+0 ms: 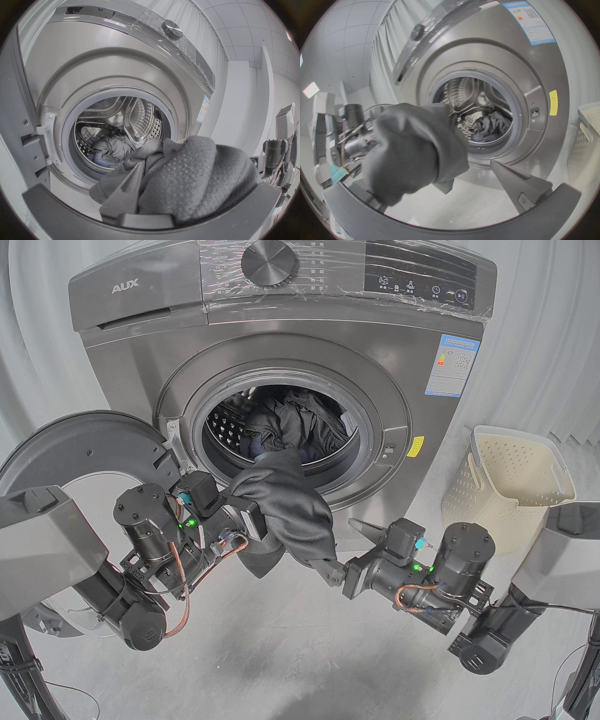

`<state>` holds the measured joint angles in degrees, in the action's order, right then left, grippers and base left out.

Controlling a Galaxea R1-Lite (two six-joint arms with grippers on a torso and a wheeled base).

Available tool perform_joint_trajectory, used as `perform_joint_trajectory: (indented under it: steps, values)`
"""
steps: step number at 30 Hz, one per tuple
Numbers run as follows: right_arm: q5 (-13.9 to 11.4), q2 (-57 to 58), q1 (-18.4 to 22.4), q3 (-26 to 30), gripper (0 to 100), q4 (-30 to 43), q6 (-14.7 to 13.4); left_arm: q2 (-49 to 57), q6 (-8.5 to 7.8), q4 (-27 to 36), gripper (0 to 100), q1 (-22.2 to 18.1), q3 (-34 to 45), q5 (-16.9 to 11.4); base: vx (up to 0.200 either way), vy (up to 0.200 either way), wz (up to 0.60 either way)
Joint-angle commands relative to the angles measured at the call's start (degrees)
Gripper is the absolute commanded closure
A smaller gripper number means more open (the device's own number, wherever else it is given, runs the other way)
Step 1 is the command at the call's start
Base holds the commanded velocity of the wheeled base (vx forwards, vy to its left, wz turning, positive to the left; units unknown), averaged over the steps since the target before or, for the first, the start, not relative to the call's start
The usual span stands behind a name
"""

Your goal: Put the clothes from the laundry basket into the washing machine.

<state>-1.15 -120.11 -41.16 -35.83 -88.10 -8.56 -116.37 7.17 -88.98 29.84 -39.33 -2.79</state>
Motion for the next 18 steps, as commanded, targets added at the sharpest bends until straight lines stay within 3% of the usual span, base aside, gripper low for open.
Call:
perform_joint_trajectory:
  steps: [1,5,10,18]
  values:
    - [-5.09,10.07,-4.28,11.83,0,0.47,2.23,5.28,-0.22,0.03,100,-0.49,5.84,-0.02,0.0,0.0,0.0]
    - [-5.71,11.57,-3.76,19.04,0,-0.05,2.05,7.56,0.3,0.03,100,-1.37,8.65,-0.02,0.0,0.0,0.0]
    - [-5.53,11.74,-3.14,19.92,0,-0.14,1.61,7.3,0.39,0.03,100,-1.54,8.92,-0.02,0.0,0.0,0.0]
    - [-5.01,10.87,7.76,20.54,0,-0.14,1.88,9.76,-0.31,0.03,100,-3.83,13.14,-0.81,0.0,0.0,0.0]
